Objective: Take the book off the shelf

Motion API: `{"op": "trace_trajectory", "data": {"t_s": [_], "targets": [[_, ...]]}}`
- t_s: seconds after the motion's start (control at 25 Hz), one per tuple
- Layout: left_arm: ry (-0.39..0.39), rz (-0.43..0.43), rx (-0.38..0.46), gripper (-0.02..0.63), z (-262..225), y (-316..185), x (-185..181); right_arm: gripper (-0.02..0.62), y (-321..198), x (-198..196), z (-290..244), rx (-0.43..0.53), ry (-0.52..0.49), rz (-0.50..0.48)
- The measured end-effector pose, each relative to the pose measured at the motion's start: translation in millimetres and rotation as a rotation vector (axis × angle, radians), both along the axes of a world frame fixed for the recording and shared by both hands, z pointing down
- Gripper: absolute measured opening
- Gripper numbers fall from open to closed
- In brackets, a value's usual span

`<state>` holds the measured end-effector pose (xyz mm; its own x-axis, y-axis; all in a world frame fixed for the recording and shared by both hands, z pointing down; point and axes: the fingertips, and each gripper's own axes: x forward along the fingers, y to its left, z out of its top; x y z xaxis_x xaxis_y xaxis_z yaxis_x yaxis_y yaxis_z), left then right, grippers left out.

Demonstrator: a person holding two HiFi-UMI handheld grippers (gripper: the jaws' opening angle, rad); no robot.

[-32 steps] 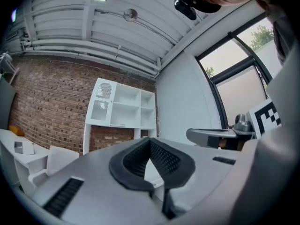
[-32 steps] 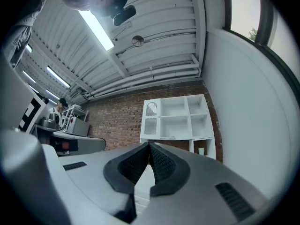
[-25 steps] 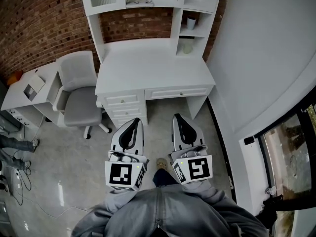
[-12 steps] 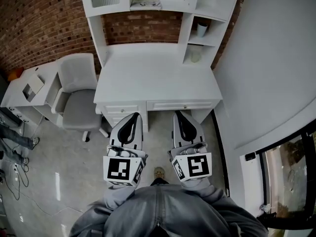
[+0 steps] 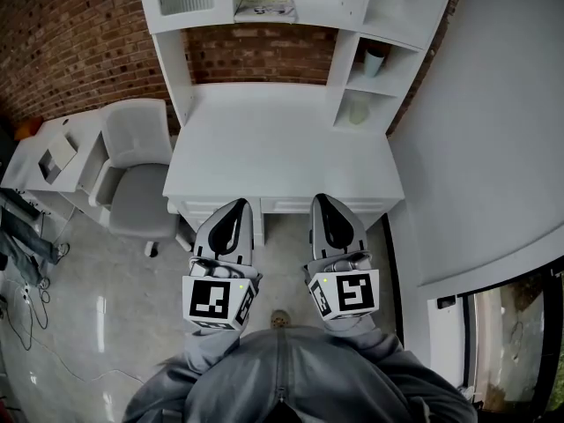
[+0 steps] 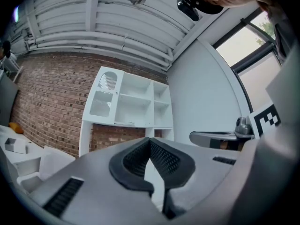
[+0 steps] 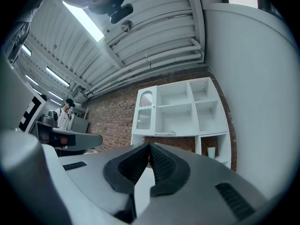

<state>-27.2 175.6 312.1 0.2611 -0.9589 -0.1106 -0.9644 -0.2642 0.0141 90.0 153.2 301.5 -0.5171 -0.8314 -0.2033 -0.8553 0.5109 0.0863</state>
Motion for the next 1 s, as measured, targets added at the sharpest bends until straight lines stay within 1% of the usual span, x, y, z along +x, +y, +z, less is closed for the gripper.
{"op": "trace_trajectory", "data": {"t_s": [0.36,0.52,1.0], "targets": [[-0.007,-0.037,0.002,0.005,3.8,-32.3,-0.8,0.026,-33.7,4.7,7.1,-0.004,-0.001,-0.029],[-0.004,-0.054,-0.001,0.005,6.5,-34.8,-5.4,0.026,-36.8,5.6,11.6,-0.011,0.0,-0.036],[-0.011,-0.063,-0.005,0.005,5.6,-37.7,5.1,0.026,-40.6,17.2,9.8,-0.002,-0.004,-0.048]]}}
